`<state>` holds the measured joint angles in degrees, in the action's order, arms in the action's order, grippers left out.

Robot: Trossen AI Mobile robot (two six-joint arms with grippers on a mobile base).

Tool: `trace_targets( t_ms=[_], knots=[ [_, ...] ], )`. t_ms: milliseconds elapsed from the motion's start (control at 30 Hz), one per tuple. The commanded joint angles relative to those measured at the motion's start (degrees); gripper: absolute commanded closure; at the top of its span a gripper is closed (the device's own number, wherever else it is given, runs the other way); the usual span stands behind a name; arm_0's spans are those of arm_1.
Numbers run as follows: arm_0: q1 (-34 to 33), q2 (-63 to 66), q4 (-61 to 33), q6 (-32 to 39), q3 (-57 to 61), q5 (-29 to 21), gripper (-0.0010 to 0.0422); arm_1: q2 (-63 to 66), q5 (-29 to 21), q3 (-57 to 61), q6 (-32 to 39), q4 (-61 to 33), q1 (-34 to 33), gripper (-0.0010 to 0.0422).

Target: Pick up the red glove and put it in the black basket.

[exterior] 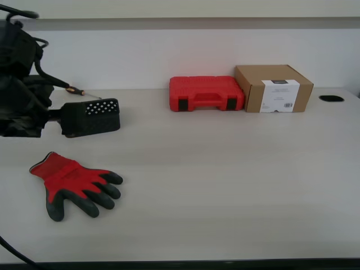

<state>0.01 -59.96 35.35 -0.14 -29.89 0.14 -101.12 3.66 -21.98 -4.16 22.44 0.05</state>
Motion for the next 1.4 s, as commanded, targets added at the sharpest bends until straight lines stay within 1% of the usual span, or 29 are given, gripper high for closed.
trace_targets(
  t_ms=[33, 167, 433, 567, 667, 767, 900, 967, 1033, 1067, 1233, 1267, 1333, 1400],
  knots=[
    [0.00, 0.02, 0.15, 0.15, -0.07, 0.00, 0.0412, -6.23, -0.22, -3.21, 0.26, -0.13, 0.00, 0.0071],
    [0.00, 0.02, 0.15, 0.15, -0.07, 0.00, 0.0412, -11.23, -1.68, -5.95, 2.21, -0.33, 0.09, 0.0107],
    [0.00, 0.02, 0.15, 0.15, -0.07, 0.00, 0.0412, -18.95, -1.62, -9.42, 5.33, -0.48, 0.42, 0.0207],
    [0.00, 0.02, 0.17, 0.15, -0.07, 0.00, 0.0412, -21.99, -2.34, -11.17, 6.25, -2.23, 0.74, 0.0235],
    [0.00, 0.02, 0.15, 0.15, -0.07, 0.00, 0.0412, -24.50, -2.64, -12.83, 7.30, -3.61, 0.98, 0.0224],
    [0.00, 0.02, 0.15, 0.15, -0.07, 0.00, 0.0412, -27.28, -2.86, -13.86, 7.41, -4.20, 1.25, 0.0190],
    [0.00, 0.02, 0.17, 0.15, -0.07, 0.00, 0.0412, -29.11, -4.11, -16.22, 8.24, -8.28, 1.92, 0.0132],
    [-0.02, 0.02, 0.15, 0.15, -0.07, 0.00, 0.0412, -28.94, -4.20, -16.63, 8.55, -9.01, 2.01, 0.0136],
    [0.00, 0.02, 0.17, 0.15, -0.07, 0.00, 0.0412, -28.94, -5.05, -16.70, 8.57, -9.09, 2.03, 0.0174],
    [0.00, 0.02, 0.17, 0.15, -0.07, 0.00, 0.0412, -28.92, -5.57, -16.70, 8.72, -9.16, 2.05, 0.0202],
    [-0.02, 0.02, 0.15, 0.15, -0.07, 0.00, 0.0412, -28.92, -8.28, -17.68, 9.14, -11.69, 2.19, 0.0408],
    [-0.02, 0.02, 0.15, 0.15, -0.07, 0.00, 0.0412, -28.89, -9.01, -18.05, 9.16, -12.48, 2.23, 0.0414],
    [-0.02, 0.02, 0.15, 0.15, -0.07, 0.00, 0.0412, -28.59, -9.09, -18.69, 9.29, -13.84, 2.23, 0.0402],
    [-0.02, 0.02, 0.15, 0.15, -0.07, 0.00, 0.0412, -27.76, -9.07, -18.80, 9.27, -14.25, 2.27, 0.0416]
  ],
)
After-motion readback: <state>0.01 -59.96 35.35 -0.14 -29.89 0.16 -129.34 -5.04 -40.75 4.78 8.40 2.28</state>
